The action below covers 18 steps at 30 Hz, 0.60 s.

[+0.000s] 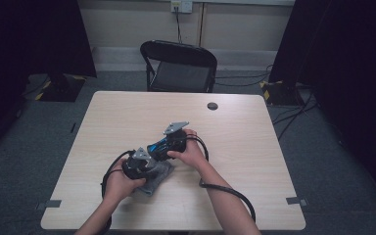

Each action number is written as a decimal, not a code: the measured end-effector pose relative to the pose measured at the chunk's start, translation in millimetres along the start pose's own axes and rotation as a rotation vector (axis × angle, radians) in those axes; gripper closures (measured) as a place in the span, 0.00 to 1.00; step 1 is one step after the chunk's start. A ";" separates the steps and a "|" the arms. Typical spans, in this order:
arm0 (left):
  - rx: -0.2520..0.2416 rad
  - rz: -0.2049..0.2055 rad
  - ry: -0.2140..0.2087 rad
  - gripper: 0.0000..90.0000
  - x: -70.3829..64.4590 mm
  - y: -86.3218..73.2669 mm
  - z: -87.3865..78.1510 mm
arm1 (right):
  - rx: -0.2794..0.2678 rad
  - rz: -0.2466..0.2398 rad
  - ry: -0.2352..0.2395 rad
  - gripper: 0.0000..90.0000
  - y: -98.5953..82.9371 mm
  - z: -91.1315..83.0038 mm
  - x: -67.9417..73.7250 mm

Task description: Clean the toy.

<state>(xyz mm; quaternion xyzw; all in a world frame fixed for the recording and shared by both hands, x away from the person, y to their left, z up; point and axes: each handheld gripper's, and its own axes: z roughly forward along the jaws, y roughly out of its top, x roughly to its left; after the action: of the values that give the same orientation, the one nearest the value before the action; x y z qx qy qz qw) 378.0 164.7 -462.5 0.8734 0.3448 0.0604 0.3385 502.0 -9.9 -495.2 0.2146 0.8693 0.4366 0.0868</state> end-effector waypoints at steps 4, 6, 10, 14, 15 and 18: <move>-0.009 0.006 -0.007 0.87 -2.1 1.7 -3.3 | 0.001 0.001 0.000 0.08 0.2 0.0 0.0; -0.018 0.012 0.006 0.87 -0.7 1.8 -8.0 | 0.002 0.000 0.001 0.08 0.2 0.0 -0.1; -0.038 -0.004 0.004 0.87 3.2 -0.3 -16.8 | 0.000 0.000 0.001 0.08 0.1 0.0 -0.3; -0.064 -0.008 0.012 0.87 8.6 -2.6 -28.4 | -0.003 -0.001 0.002 0.08 -0.3 0.0 -0.5; -0.060 -0.004 0.015 0.87 9.8 -2.8 -31.1 | -0.005 -0.001 0.003 0.08 -0.5 -0.1 -0.6; -0.075 -0.017 0.017 0.87 13.5 -4.0 -38.3 | -0.005 0.001 0.002 0.08 -0.4 0.0 -0.4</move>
<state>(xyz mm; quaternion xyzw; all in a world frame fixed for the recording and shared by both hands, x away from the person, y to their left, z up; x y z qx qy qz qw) 373.0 196.6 -437.5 0.8567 0.3524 0.0779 0.3686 502.3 -10.3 -495.6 0.2142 0.8683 0.4391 0.0861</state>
